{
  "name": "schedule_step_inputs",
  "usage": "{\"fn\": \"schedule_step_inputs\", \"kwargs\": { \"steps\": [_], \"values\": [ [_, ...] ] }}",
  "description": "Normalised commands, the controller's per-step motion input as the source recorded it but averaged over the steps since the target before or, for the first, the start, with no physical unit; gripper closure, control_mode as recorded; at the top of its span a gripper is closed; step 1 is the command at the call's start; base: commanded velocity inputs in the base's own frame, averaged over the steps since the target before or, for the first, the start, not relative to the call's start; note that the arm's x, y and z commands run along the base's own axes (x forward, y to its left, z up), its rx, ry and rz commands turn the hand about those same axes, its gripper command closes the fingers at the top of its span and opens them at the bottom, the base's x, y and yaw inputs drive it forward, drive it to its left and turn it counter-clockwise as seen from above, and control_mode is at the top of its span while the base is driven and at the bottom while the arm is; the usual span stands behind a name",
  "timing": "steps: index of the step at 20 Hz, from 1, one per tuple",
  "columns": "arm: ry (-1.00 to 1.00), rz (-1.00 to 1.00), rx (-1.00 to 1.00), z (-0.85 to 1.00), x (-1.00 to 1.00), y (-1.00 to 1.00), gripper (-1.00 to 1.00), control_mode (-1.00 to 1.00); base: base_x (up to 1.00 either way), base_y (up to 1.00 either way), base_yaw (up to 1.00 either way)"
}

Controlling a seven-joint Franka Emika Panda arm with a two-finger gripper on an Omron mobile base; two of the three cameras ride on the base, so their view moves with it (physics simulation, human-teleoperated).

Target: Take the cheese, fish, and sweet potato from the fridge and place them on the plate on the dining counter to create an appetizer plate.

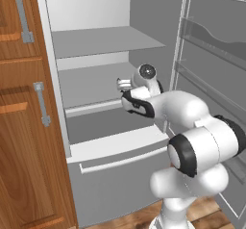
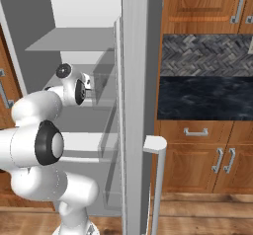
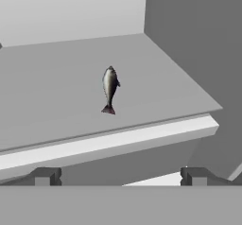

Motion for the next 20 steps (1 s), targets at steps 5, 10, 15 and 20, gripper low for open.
{"fn": "schedule_step_inputs", "kwargs": {
  "steps": [5,10,15,20],
  "values": [
    [0.00,0.00,0.00,-0.23,0.21,0.00,-1.00,-1.00,0.00,0.00,0.00],
    [-0.02,0.00,0.00,-0.26,0.15,0.00,-1.00,-1.00,0.00,0.00,0.00],
    [-0.04,0.00,0.00,-0.17,0.21,0.00,-1.00,-1.00,0.00,0.00,0.00],
    [-0.04,0.00,0.00,-0.05,0.23,0.00,-1.00,-1.00,0.00,0.00,0.00]
  ]
}}
